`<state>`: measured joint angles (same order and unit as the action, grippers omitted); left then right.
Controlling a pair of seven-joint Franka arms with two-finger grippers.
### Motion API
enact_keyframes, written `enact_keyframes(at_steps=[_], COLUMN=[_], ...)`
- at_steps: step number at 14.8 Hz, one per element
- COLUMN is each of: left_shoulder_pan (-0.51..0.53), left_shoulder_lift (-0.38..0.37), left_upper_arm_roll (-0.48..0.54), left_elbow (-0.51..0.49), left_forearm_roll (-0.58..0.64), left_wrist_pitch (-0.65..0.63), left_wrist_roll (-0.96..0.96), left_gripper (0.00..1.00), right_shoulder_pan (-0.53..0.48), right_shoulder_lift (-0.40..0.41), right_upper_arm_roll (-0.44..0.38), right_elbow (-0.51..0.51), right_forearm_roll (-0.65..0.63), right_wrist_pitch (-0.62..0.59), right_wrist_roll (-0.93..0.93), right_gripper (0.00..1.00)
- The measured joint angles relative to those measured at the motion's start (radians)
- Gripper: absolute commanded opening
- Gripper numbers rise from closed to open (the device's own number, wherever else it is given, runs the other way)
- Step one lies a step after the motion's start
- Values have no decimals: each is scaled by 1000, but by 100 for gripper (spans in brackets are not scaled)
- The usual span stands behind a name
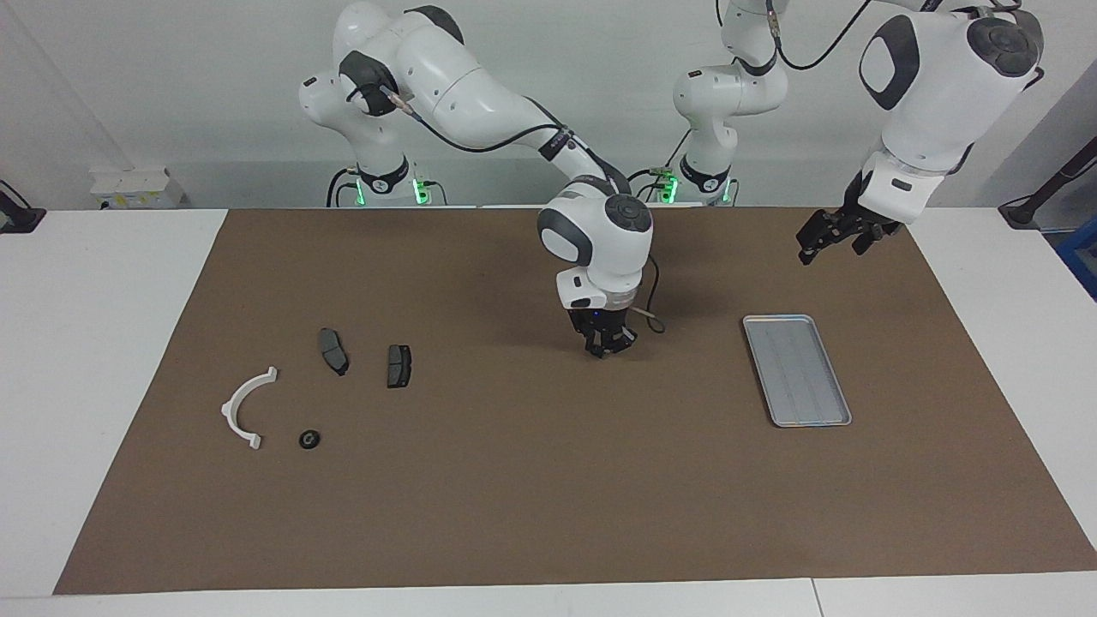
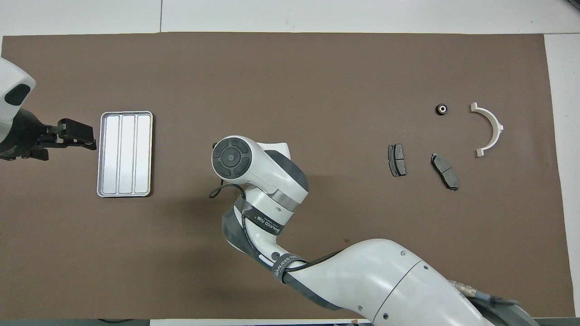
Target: Pick bearing gear from pile to tray
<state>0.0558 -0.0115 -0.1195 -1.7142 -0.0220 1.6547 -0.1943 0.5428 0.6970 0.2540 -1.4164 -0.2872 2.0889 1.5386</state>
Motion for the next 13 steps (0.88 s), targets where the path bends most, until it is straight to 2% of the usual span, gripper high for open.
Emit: enact_keyframes(at_steps=[4, 7, 10, 13], left_shoulder_pan=[-13, -75, -100, -113], left_shoulder_lift=[-14, -38, -59, -57], left_upper_arm_roll=[-2, -4, -6, -6], left_elbow=[-48, -100, -148, -175], left_forearm_roll=[0, 0, 0, 0], left_wrist_pitch=[14, 66, 134, 187], left_wrist_roll=[0, -16, -94, -234], left_gripper=[100, 100, 100, 100], right_shoulder_pan=[-8, -52, -139, -252], right_shoulder_lift=[-1, -11, -48, -121], right_upper_arm_roll=[-3, -3, -2, -2], right_elbow=[16, 93, 163, 178], right_forearm_roll=[-12, -12, 19, 47], right_wrist_pitch=[-82, -188, -278, -355], right_wrist_roll=[-14, -123, -323, -615], right_gripper=[100, 100, 100, 100])
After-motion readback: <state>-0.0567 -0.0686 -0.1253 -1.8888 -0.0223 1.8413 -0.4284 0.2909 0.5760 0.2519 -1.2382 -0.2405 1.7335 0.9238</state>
